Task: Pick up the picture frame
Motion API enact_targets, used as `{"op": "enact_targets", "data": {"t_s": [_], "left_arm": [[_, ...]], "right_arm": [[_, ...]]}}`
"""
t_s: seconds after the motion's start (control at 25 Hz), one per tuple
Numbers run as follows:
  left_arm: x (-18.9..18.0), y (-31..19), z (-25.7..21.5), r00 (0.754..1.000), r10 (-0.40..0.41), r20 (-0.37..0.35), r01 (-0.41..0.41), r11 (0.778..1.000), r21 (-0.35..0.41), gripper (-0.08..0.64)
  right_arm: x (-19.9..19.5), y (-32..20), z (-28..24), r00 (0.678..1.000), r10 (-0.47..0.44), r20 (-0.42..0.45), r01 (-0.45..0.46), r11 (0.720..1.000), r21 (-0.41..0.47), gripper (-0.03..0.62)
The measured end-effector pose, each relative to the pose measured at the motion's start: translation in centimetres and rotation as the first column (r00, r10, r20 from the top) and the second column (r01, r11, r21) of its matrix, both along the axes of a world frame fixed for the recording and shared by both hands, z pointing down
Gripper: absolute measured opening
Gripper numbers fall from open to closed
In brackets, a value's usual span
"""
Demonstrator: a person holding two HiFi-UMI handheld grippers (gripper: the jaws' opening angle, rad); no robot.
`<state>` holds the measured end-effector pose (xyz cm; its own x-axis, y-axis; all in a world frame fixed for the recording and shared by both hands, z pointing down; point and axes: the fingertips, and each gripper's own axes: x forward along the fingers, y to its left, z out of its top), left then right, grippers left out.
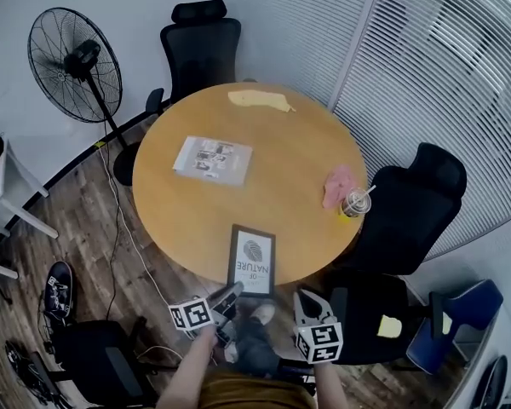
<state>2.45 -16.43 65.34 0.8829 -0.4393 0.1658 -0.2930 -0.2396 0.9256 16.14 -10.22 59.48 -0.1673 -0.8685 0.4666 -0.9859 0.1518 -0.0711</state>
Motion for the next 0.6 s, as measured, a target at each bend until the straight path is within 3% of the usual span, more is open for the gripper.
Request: {"op": "enact_targets", "data": {"t_s": [0.2, 0.36, 0.6], "left_arm": [[-0.2, 0.4, -1.4, 0.998, 0.003, 0.069, -0.008, 0.997, 0.076, 0.069], [-0.5, 0.6, -2.6, 0.995, -0.019, 0.093, 0.007, 0.993, 0.121, 0.069], [-1.4, 1.0, -4.3, 0.991, -0.050, 0.123, 0.029, 0.986, 0.165, 0.069]], "right_arm": [[-0.3, 0.8, -0.9, 1.000, 0.020, 0.021, -0.020, 1.000, 0.024, 0.012], [-0.3, 1.4, -1.8, 0.994, 0.053, 0.098, -0.058, 0.997, 0.050, 0.012], [-1.0, 2.1, -2.7, 0.989, 0.064, 0.133, -0.075, 0.994, 0.082, 0.012]]}}
